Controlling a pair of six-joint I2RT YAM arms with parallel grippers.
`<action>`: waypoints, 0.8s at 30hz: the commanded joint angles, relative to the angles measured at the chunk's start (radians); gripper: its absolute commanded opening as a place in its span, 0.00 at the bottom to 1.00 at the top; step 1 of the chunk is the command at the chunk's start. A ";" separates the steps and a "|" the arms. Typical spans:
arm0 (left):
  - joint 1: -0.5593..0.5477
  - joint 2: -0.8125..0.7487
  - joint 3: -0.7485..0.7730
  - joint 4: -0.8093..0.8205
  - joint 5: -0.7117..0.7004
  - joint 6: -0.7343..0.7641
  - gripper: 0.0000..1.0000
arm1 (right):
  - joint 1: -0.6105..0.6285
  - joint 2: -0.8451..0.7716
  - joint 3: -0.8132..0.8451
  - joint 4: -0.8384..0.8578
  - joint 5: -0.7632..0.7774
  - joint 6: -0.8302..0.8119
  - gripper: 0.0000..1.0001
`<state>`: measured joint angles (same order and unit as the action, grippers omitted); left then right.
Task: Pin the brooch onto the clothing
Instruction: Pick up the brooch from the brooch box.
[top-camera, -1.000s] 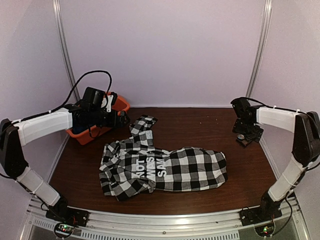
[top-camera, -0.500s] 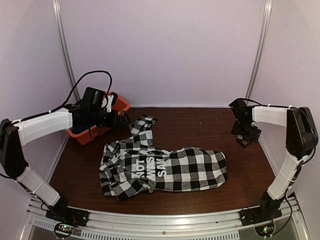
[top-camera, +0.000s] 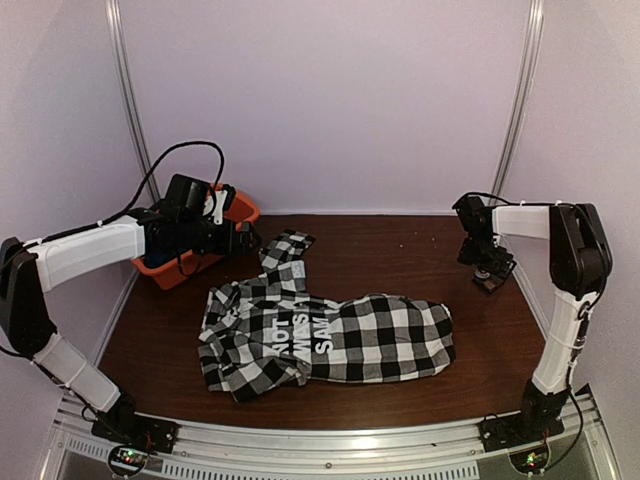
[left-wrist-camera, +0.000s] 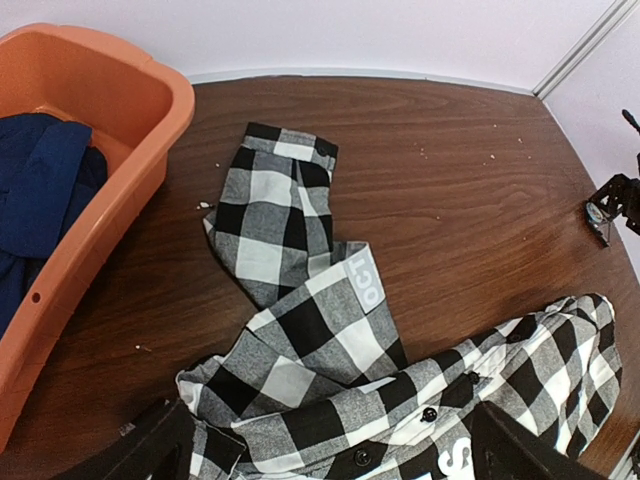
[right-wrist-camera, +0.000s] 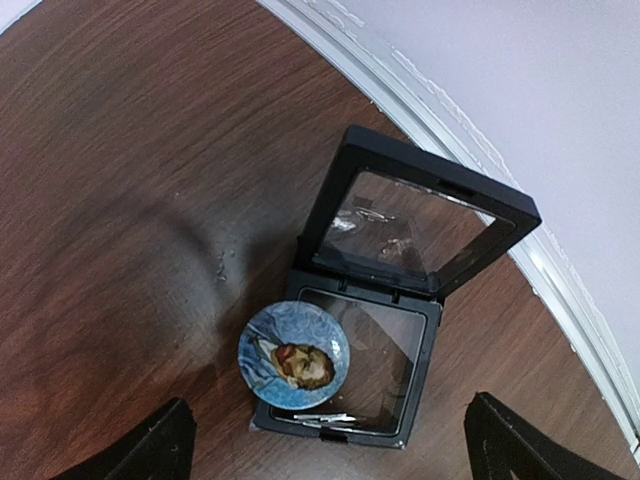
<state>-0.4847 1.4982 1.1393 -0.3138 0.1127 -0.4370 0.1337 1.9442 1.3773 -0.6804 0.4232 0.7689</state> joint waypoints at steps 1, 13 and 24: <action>-0.005 0.002 -0.007 0.034 0.008 -0.007 0.98 | -0.029 0.041 0.040 0.004 -0.018 0.000 0.95; -0.005 0.013 -0.009 0.037 0.017 -0.012 0.98 | -0.042 0.105 0.067 0.021 -0.055 -0.015 0.92; -0.005 0.020 -0.010 0.039 0.023 -0.016 0.98 | -0.052 0.143 0.091 0.036 -0.058 -0.016 0.85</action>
<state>-0.4847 1.5009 1.1389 -0.3134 0.1184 -0.4438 0.0917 2.0621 1.4391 -0.6502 0.3576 0.7547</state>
